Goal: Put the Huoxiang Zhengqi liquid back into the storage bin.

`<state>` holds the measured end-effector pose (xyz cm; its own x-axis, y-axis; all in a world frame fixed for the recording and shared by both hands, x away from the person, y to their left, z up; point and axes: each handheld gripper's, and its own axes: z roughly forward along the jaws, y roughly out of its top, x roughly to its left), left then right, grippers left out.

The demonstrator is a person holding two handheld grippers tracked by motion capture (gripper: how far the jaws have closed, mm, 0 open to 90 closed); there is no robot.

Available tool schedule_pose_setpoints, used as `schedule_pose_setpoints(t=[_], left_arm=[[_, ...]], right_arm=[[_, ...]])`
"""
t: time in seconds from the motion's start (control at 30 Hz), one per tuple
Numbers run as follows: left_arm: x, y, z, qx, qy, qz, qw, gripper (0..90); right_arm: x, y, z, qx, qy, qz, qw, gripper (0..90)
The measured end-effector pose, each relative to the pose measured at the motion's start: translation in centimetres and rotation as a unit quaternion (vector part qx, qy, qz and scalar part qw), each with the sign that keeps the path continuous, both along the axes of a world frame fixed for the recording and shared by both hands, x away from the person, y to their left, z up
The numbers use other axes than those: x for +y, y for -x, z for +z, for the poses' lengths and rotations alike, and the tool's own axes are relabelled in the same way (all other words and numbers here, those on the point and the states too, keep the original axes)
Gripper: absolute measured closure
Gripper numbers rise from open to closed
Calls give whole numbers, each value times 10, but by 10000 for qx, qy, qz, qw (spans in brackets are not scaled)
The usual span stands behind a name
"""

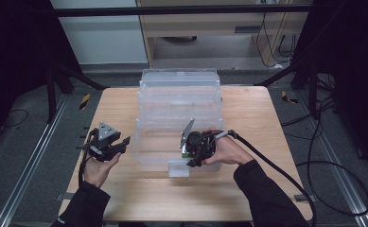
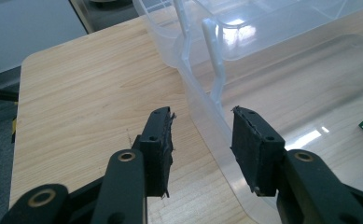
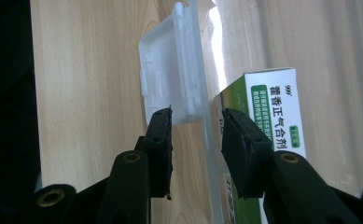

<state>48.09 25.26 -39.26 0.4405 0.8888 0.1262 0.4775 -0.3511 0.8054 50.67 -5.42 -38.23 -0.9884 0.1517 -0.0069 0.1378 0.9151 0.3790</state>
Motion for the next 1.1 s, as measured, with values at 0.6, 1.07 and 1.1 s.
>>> schedule_pose_setpoints(t=[0.6,1.07,1.1], left_arm=[[6,1,4,-66,50,-4,10000,554],[6,0,11,-166,-34,-151,9997,542],[5,-1,12,-173,-59,-183,9997,542]], right_arm=[[3,-1,-14,88,30,-67,9999,654],[7,-3,-17,131,186,-13,9997,671],[7,-4,-17,133,215,51,9997,672]])
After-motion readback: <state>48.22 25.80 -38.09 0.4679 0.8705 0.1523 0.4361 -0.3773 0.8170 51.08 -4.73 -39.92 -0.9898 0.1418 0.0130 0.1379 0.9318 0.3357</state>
